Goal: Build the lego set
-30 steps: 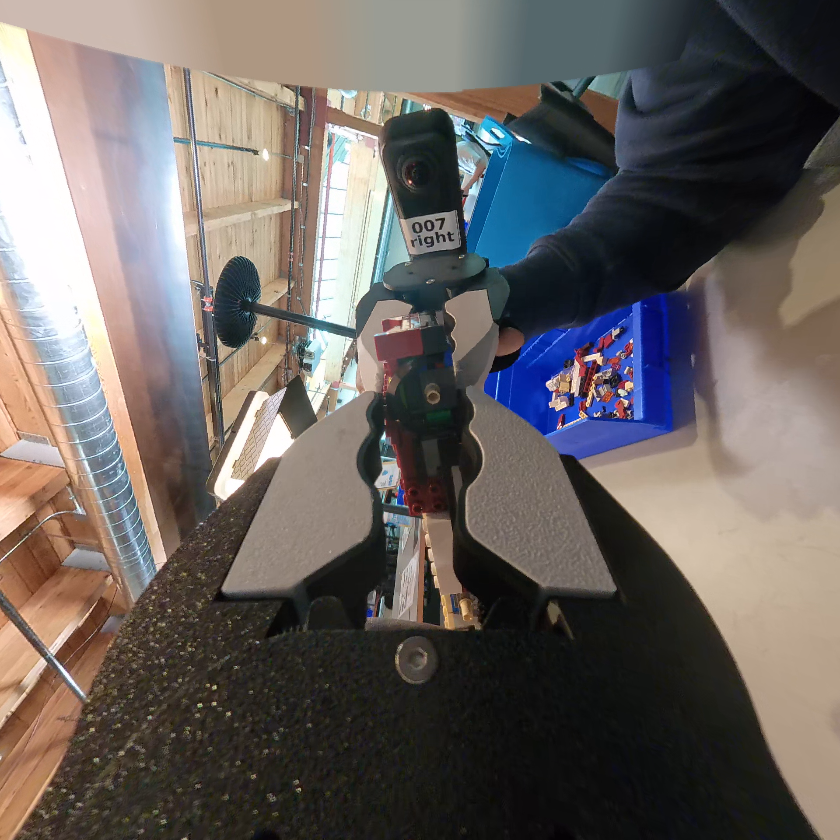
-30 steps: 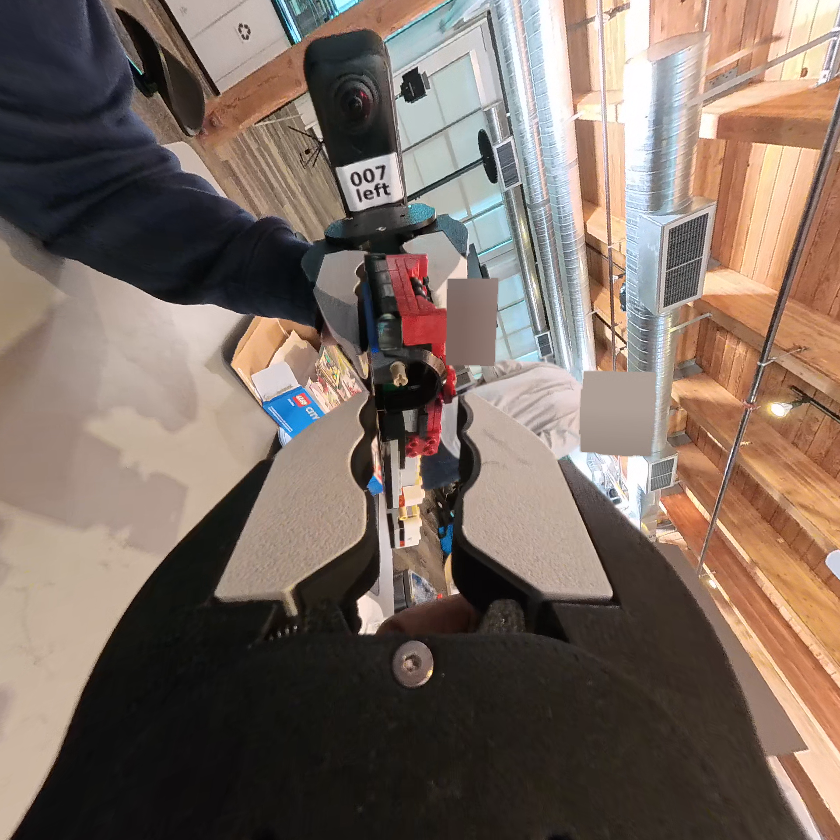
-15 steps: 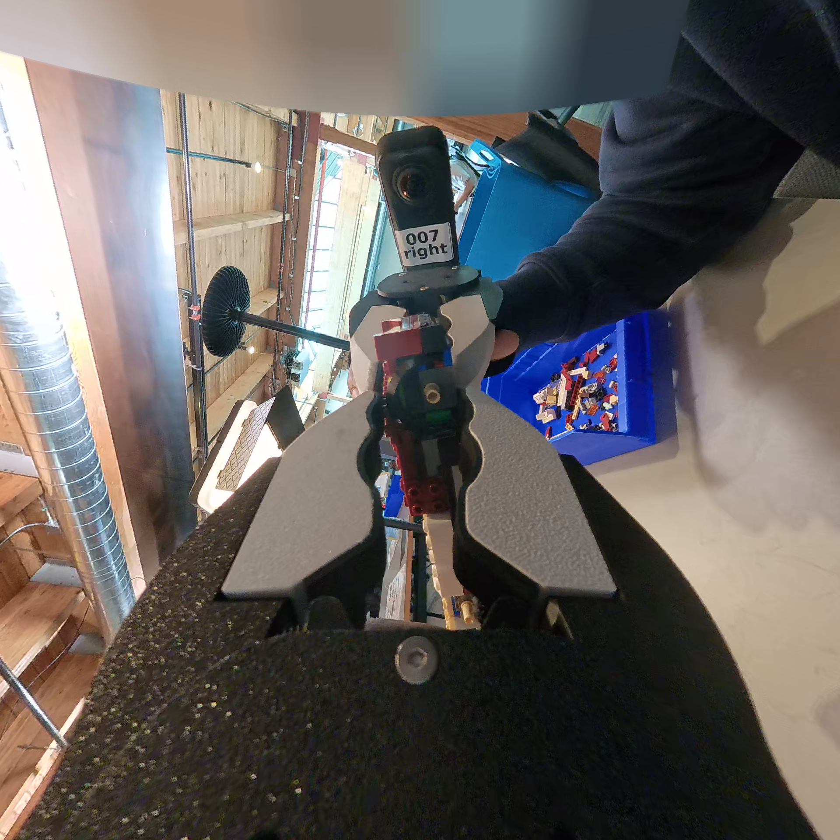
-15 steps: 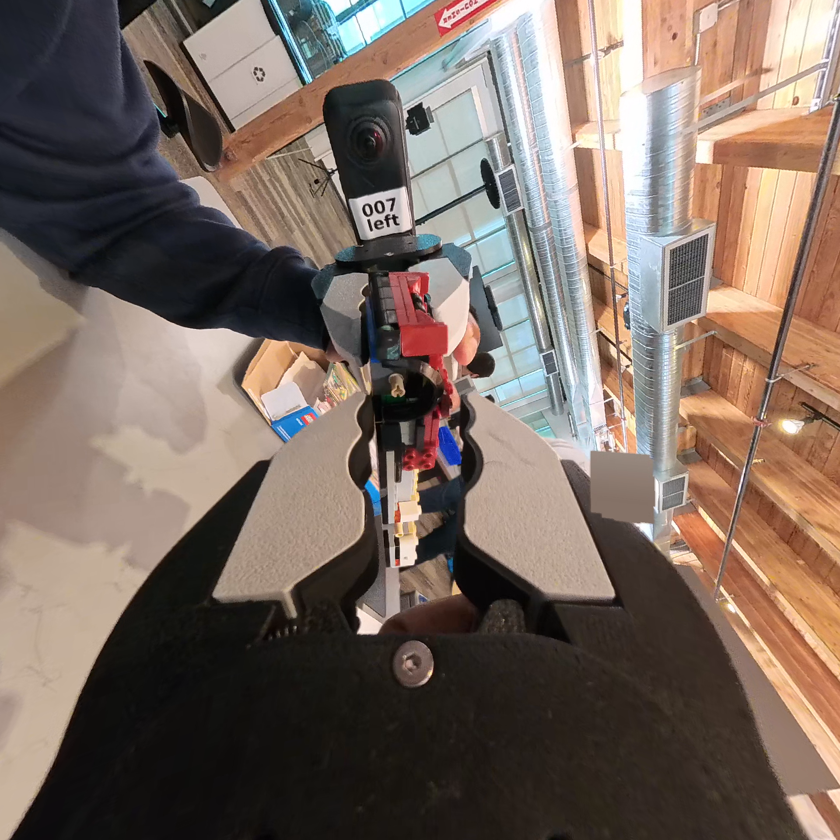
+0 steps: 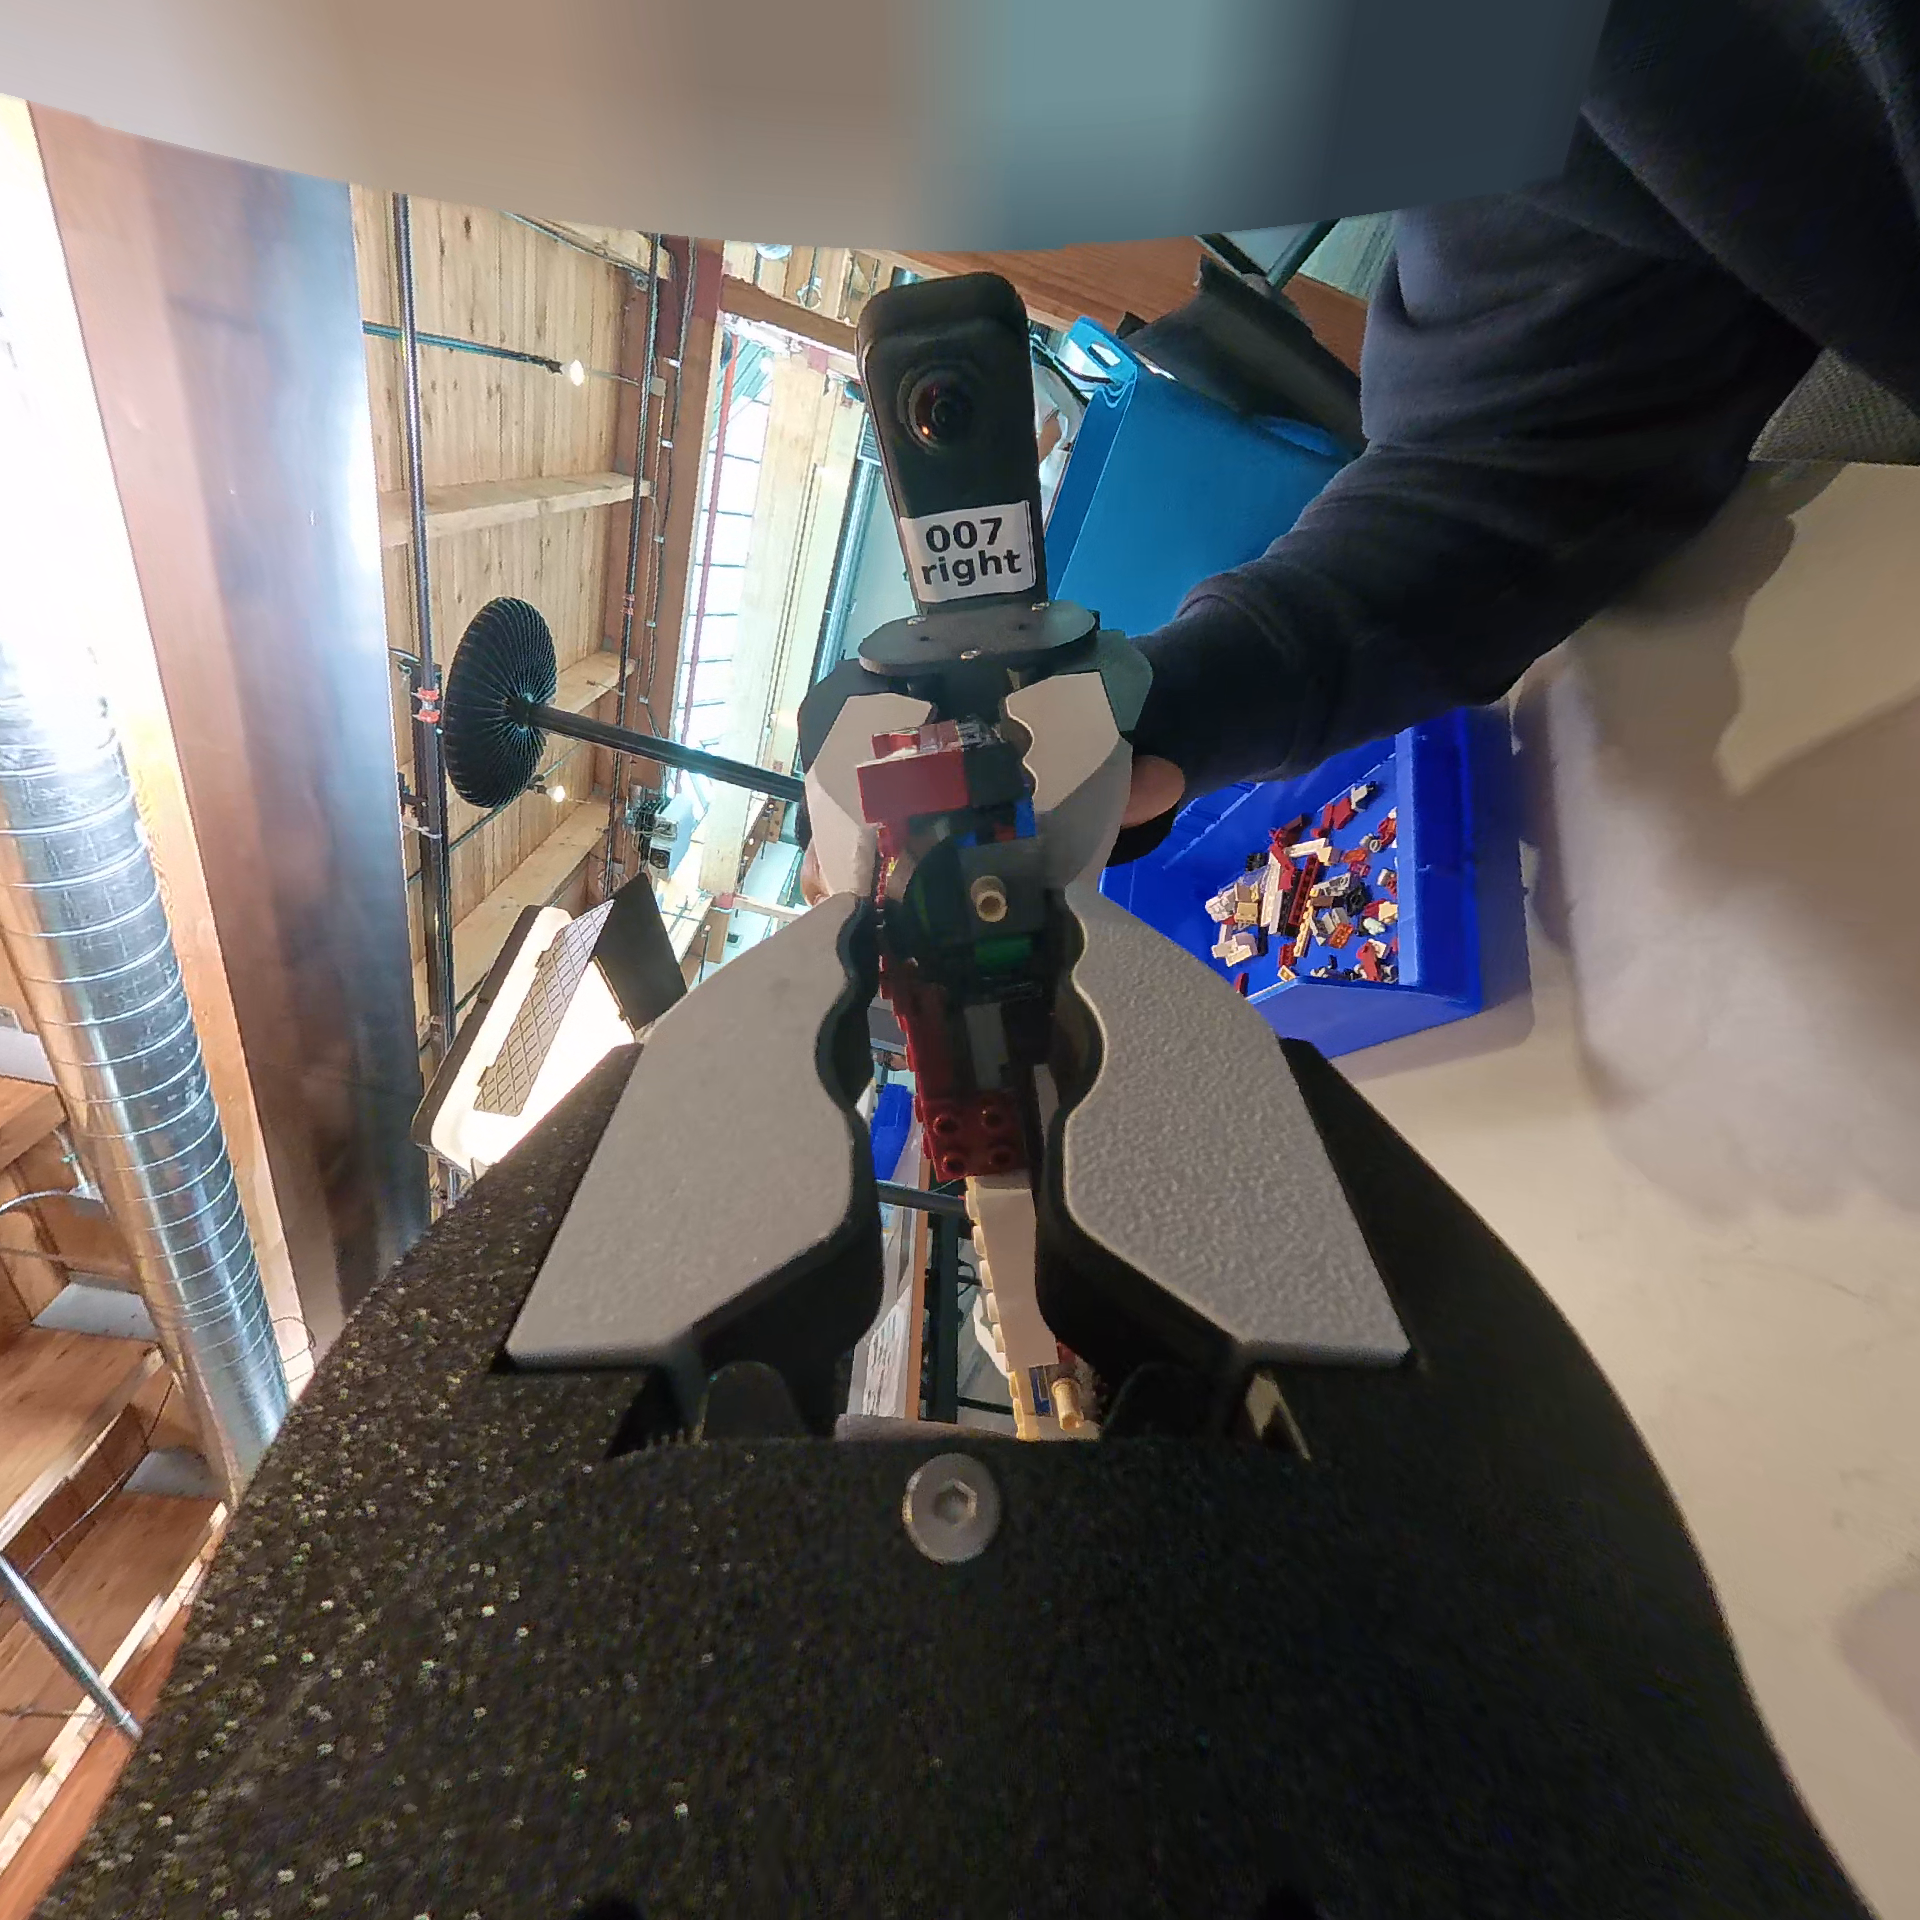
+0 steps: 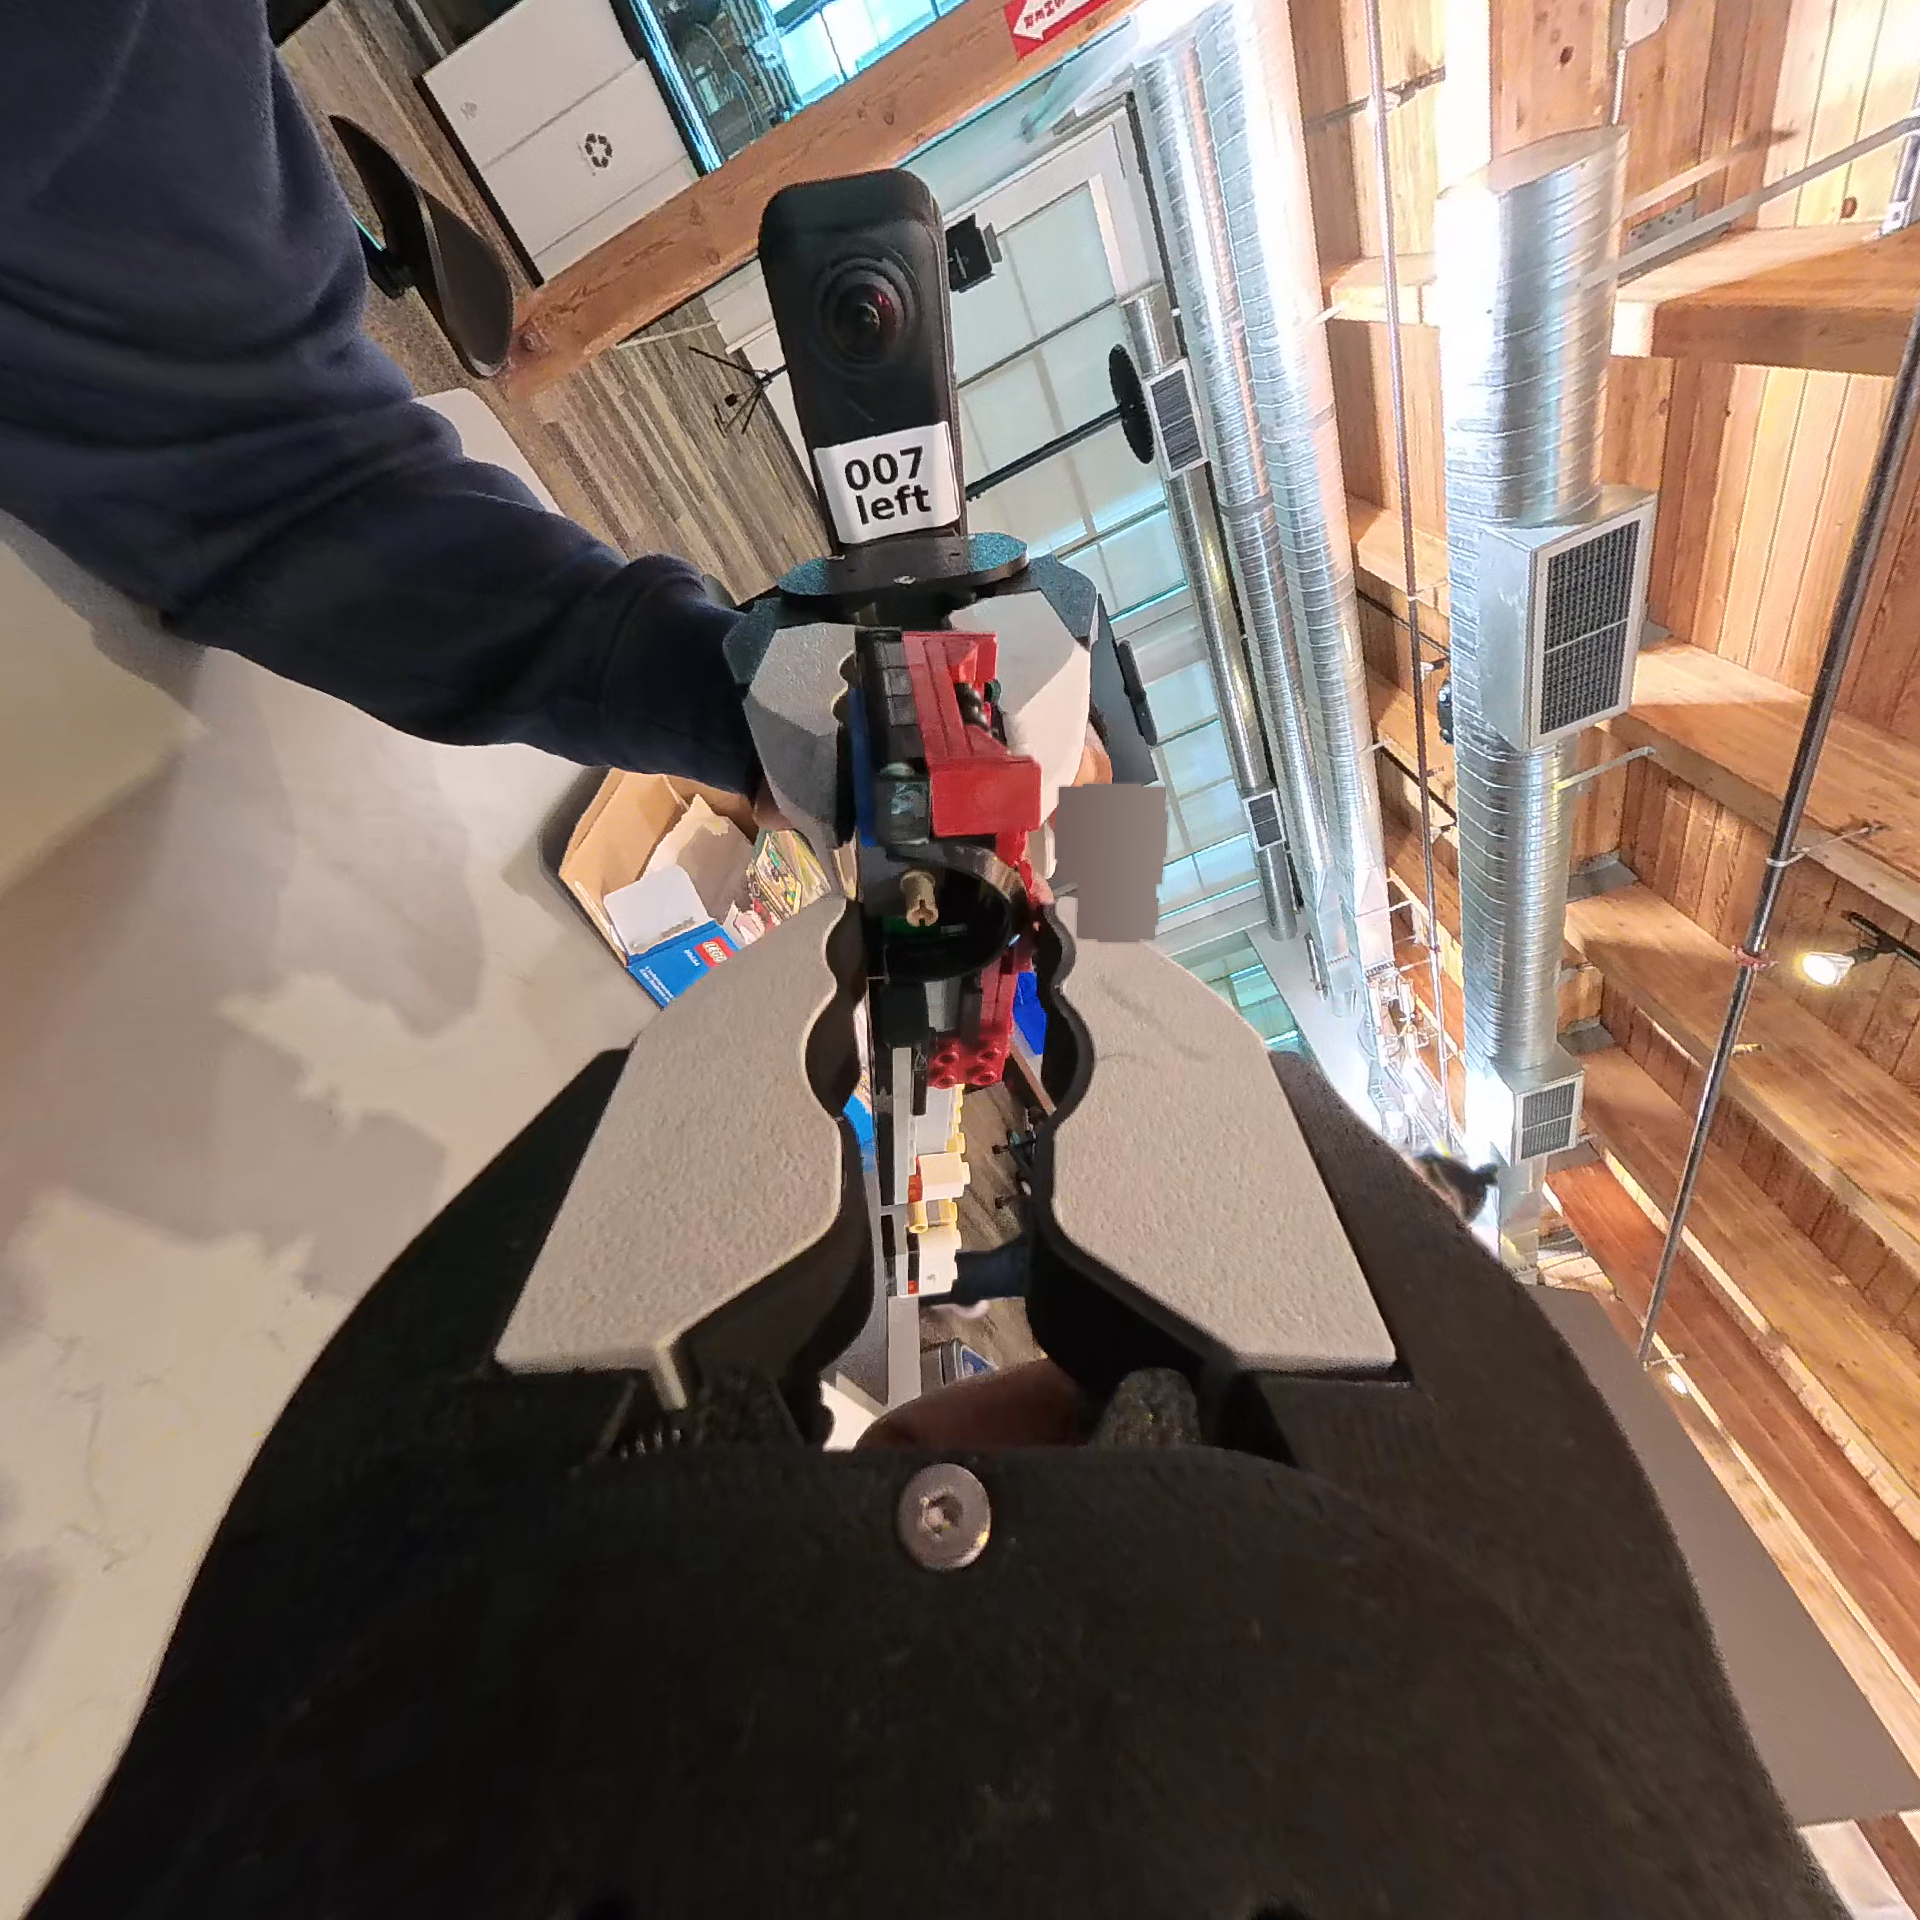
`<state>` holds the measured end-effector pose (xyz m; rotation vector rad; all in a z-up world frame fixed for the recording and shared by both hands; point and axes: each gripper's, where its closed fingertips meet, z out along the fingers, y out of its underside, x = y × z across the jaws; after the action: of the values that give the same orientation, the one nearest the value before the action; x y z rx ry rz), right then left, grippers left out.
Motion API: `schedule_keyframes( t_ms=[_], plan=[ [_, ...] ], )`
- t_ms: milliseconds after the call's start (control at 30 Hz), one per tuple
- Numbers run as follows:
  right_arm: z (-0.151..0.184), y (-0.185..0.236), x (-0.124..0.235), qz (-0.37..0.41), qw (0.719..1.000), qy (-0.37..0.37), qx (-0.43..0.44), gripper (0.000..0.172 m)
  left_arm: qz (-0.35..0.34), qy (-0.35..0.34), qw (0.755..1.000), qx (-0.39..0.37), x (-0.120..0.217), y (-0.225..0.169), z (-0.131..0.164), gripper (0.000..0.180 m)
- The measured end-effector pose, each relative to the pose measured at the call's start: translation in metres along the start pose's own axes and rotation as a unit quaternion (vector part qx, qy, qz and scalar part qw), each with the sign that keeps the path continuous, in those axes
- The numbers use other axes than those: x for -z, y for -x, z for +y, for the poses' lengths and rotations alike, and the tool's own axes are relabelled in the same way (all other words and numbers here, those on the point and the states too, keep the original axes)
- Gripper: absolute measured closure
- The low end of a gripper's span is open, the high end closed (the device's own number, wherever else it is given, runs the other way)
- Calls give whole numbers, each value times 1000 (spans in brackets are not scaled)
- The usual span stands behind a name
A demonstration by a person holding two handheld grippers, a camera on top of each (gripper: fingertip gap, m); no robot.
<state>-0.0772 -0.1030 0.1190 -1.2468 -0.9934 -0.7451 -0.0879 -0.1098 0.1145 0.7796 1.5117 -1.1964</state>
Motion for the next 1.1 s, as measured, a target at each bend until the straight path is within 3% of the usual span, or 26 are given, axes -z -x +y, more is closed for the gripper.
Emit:
schedule_keyframes(
  t_ms=[600, 1100],
  plan=[
    [1, 2, 0, -5, 1000, 9, 24, 141, 8, -7, 1000, 8, 1, -2, 1, 150],
    [4, -6, -1, 36, 995, 41, 86, 142, -33, 59, 997, -21, 2, 10, 15, 143]
  ],
)
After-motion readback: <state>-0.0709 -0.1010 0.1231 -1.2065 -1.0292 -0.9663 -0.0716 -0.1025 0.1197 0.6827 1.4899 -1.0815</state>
